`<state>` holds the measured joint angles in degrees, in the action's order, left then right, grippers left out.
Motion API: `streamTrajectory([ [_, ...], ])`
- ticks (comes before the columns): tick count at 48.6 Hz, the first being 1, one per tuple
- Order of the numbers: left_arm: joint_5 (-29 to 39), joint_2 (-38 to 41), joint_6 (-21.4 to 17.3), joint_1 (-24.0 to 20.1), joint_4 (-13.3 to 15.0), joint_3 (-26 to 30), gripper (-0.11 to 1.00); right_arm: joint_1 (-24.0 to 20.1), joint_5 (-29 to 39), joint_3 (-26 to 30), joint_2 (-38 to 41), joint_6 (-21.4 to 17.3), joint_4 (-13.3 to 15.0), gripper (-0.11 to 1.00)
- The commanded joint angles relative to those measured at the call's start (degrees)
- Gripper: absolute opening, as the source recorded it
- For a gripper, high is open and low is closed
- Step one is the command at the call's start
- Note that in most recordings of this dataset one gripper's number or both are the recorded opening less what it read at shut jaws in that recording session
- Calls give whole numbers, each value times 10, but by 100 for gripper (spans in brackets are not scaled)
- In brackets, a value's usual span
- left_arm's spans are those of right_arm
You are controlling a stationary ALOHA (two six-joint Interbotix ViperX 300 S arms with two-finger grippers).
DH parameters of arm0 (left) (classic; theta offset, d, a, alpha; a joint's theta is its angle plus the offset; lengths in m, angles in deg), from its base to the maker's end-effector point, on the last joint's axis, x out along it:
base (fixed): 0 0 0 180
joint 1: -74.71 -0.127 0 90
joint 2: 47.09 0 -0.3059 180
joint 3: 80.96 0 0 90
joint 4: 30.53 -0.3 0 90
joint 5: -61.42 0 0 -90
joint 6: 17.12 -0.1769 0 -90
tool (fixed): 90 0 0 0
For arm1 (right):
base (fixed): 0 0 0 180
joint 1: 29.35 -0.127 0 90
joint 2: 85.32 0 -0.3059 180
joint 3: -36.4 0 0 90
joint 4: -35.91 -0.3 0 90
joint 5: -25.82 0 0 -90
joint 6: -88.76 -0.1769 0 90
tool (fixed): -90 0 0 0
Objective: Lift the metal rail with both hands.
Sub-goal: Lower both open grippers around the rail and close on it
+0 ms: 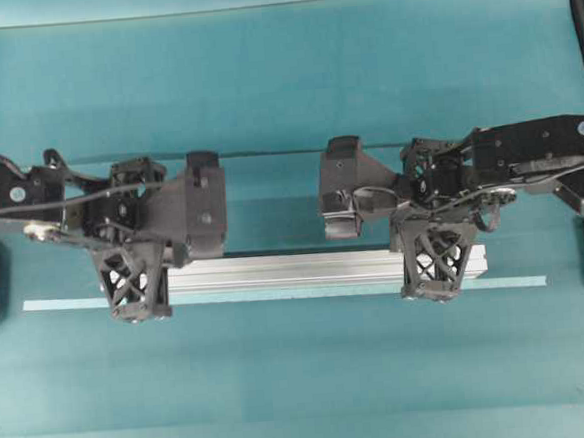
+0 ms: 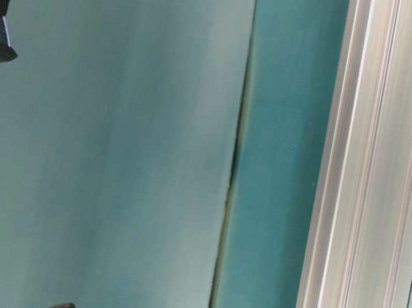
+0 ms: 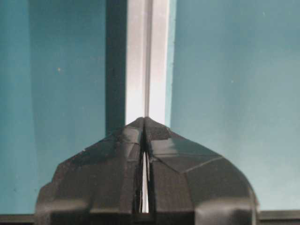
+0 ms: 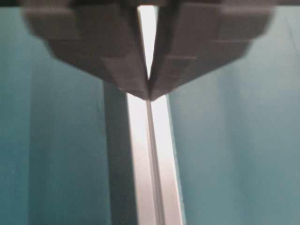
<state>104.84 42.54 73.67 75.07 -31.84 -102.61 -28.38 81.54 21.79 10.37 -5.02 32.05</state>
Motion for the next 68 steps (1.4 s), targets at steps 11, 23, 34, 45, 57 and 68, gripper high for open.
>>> streamTrajectory([
  [11, -16, -3, 6, 2, -3, -9, 54, -11, -12, -11, 5, 2, 6, 90],
  [23, -11, 18, 20, 7, -3, -20, 98, -12, -46, -33, 6, 1, 8, 96],
  [34, -24, 26, 25, 7, -3, -21, 100, -15, -99, -54, 6, 1, 24, 96],
  [45, -51, 46, 25, 6, -3, -26, 100, -16, -119, -72, 16, 0, 23, 96],
  [57, -62, 68, 25, 6, -3, -26, 100, -16, -149, -82, 30, 0, 23, 96],
  [68, -76, 81, 25, 5, -3, -34, 100, -16, -171, -96, 42, -1, 23, 96],
])
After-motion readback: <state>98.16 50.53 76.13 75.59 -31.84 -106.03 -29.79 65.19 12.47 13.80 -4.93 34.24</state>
